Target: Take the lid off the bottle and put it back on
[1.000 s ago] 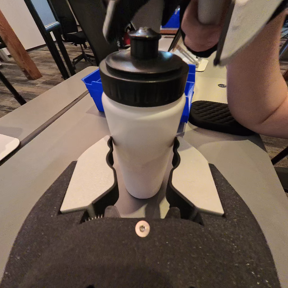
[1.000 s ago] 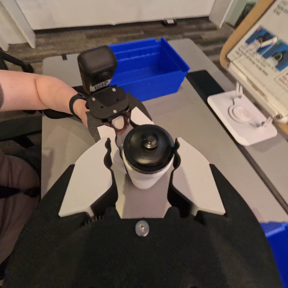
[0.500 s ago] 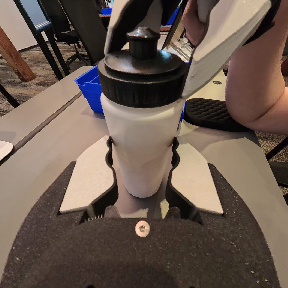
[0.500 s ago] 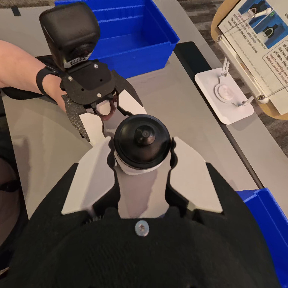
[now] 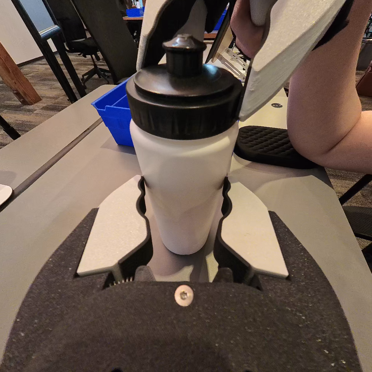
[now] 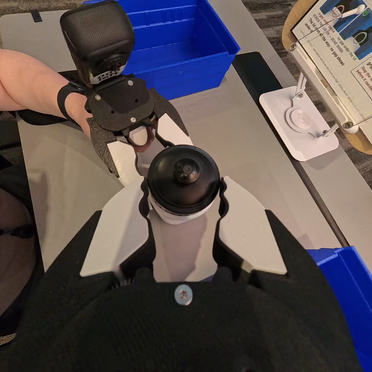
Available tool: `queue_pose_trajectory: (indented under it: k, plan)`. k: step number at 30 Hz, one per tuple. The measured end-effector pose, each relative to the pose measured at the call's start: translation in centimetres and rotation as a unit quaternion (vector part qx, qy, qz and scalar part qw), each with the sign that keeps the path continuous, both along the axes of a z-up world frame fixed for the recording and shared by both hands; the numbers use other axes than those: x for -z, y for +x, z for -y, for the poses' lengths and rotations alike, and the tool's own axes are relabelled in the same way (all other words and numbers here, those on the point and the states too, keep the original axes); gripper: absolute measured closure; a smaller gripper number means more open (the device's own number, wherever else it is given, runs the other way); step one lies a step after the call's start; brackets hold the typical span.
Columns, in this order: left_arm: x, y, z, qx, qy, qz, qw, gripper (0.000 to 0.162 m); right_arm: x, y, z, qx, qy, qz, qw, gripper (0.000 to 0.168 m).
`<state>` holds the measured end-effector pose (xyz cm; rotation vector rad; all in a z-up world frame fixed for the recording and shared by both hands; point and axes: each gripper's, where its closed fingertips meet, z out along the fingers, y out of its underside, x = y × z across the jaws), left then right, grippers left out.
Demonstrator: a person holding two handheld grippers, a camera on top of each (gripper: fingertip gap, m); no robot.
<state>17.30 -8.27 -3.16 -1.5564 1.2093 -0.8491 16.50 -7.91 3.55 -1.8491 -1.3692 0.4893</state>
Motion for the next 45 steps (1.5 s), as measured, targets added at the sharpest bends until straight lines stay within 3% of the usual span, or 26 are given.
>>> queue_pose_trajectory:
  k: [25, 28, 31, 35, 38, 41, 45]
  plan:
    - [0.0, -0.1, 0.1, 0.000, 0.003, -0.005, 1.000, 0.088, 0.3, 0.4, 0.3, -0.001, 0.012, 0.029, 0.999, 0.099]
    - [0.0, 0.0, 0.5, 0.015, 0.012, -0.012, 1.000, 0.088, 0.2, 0.4, 0.9, -0.035, 0.013, 0.031, 0.999, 0.099]
    - [0.0, 0.2, 1.6, 0.053, 0.003, -0.012, 0.998, 0.088, 0.2, 0.5, 2.0, -0.120, 0.029, 0.023, 0.992, 0.099]
    - [0.0, 0.7, 4.3, 0.139, 0.027, -0.025, 0.990, 0.088, 0.0, 0.7, 5.3, -0.271, 0.041, -0.018, 0.962, 0.099]
    - [0.0, 1.0, 6.4, 0.195, 0.022, -0.015, 0.980, 0.088, -0.1, 0.8, 7.1, -0.340, 0.017, -0.052, 0.939, 0.099]
    - [0.0, 1.2, 6.3, 0.191, 0.017, -0.010, 0.981, 0.089, -0.2, 0.7, 6.8, -0.341, -0.001, -0.070, 0.937, 0.099]
    - [0.0, 0.9, 4.1, 0.131, 0.010, -0.010, 0.991, 0.089, -0.7, -0.4, 4.3, -0.270, 0.023, -0.081, 0.959, 0.089]
